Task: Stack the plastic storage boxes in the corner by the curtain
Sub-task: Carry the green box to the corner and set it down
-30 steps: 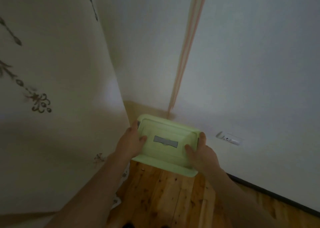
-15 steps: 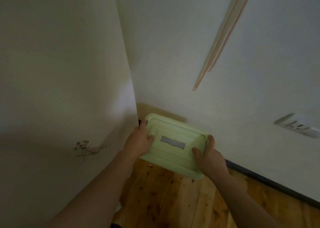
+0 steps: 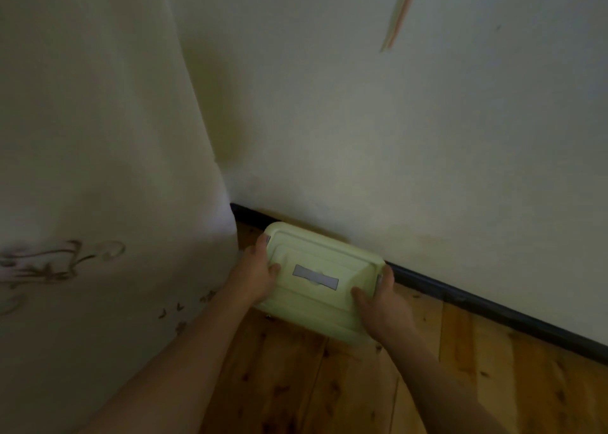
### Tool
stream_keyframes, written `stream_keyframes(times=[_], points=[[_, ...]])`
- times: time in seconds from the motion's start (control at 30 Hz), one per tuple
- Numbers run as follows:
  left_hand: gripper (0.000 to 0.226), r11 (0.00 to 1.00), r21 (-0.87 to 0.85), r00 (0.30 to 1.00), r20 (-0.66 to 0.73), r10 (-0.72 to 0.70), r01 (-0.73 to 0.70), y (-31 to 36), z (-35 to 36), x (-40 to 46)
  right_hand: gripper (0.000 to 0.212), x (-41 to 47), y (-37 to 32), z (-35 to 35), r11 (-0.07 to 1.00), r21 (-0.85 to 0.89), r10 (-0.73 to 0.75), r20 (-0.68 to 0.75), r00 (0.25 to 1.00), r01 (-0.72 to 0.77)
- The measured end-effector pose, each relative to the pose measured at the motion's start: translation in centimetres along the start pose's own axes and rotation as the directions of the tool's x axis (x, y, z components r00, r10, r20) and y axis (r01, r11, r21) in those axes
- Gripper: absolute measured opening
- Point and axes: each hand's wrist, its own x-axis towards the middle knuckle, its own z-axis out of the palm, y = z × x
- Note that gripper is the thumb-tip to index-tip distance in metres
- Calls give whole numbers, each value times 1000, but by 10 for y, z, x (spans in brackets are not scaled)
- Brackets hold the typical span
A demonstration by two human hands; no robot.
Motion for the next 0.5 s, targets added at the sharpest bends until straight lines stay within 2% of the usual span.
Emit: stream_keyframes(times=[0.37, 0.5], points=[[72, 999, 39, 999, 35, -33, 31, -31, 49, 30, 84, 25, 22, 47, 999, 46, 6, 71, 997, -9], [71, 999, 47, 1000, 12, -2, 1, -35, 58, 37, 80, 36, 24, 52, 999, 33, -2, 54, 999, 0]])
